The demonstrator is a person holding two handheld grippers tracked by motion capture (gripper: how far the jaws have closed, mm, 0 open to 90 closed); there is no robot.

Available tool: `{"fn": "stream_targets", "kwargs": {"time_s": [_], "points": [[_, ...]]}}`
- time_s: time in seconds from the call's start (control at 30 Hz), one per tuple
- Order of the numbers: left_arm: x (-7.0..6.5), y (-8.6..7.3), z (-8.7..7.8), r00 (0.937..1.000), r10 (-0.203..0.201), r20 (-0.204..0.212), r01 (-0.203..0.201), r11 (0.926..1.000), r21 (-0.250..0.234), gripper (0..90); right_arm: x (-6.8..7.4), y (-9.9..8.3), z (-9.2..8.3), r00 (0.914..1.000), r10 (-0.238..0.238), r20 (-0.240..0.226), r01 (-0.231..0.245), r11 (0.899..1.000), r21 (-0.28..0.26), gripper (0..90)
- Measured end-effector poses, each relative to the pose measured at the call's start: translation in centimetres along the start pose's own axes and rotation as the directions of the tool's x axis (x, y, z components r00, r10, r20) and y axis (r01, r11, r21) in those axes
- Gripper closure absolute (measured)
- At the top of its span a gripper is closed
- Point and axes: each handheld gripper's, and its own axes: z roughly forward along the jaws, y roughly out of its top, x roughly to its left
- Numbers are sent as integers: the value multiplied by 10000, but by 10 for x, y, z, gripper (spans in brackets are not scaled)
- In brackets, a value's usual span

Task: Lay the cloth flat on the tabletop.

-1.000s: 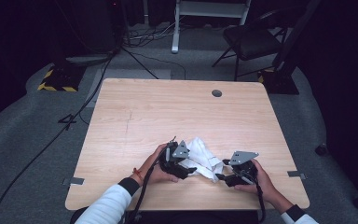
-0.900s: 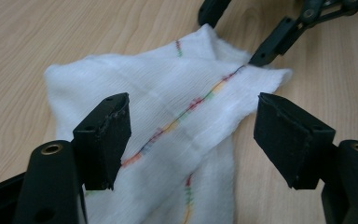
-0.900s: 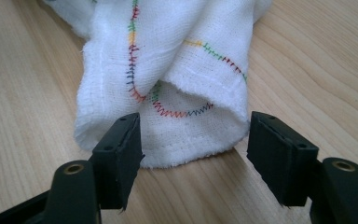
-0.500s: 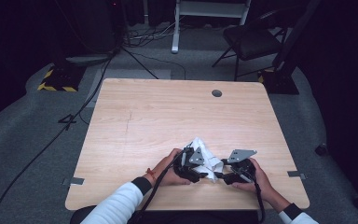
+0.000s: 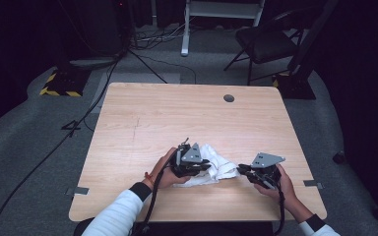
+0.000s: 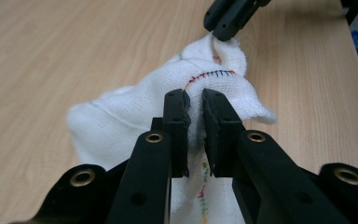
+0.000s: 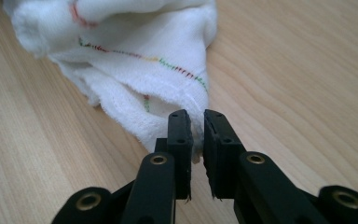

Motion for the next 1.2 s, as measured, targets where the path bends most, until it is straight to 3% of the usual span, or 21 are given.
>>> {"fn": "stream_targets", "kwargs": {"time_s": [0.17,0.27,0.37,0.47,0.63,0.67,0.7,0.73,0.87,0.9,0.93,1.0,1.07,1.17,1.2], "points": [[8,-1,-28,9980,-225,-595,191,9982,-567,810,-6,3,-19,9996,67,258,-56,9990,-446,830],[13,-4,-41,9951,-539,-835,470,9956,-815,810,-11,4,-34,9985,192,514,-151,9968,-783,888],[19,-10,-54,9887,-961,-1150,834,9904,-1106,810,-20,1,-44,9961,535,695,-459,9932,-1069,894],[28,-18,-63,9799,-1215,-1584,1057,9889,-1046,809,-27,-4,-45,9932,895,745,-814,9910,-1062,894],[52,-45,-69,9544,-2239,-1975,2111,9739,-836,795,-24,-6,-32,9960,683,582,-647,9961,-607,838],[63,-56,-68,9393,-2718,-2092,2626,9623,-712,791,-23,-6,-29,9967,608,538,-581,9970,-510,836],[63,-56,-68,9393,-2718,-2092,2626,9623,-712,785,-23,-6,-29,9967,608,538,-581,9970,-510,836],[70,-63,-68,9301,-2844,-2324,2799,9586,-528,785,-21,-7,-25,9972,574,473,-556,9977,-388,836],[82,-78,-69,9061,-3128,-2849,3218,9467,-160,736,-18,-9,-14,9991,359,243,-359,9994,1,826],[86,-83,-70,8924,-3325,-3052,3452,9384,-129,718,-17,-9,-12,9992,351,193,-352,9994,35,822],[89,-88,-72,8825,-3542,-3093,3700,9290,-83,683,-15,-9,-9,9997,233,51,-233,9997,120,813],[89,-90,-73,8803,-3537,-3161,3726,9280,-6,663,-14,-9,-8,9998,205,12,-206,9997,111,804],[85,-91,-75,8847,-3515,-3061,3707,9288,48,612,-11,-7,-5,9998,139,-159,-138,9999,48,784],[72,-88,-77,9053,-3287,-2690,3462,9380,189,569,-6,-4,-2,9993,-69,-358,70,10000,28,756],[62,-87,-76,9211,-3077,-2387,3233,9458,286,547,-1,-1,1,9978,-232,-615,228,9997,-62,732]]}}
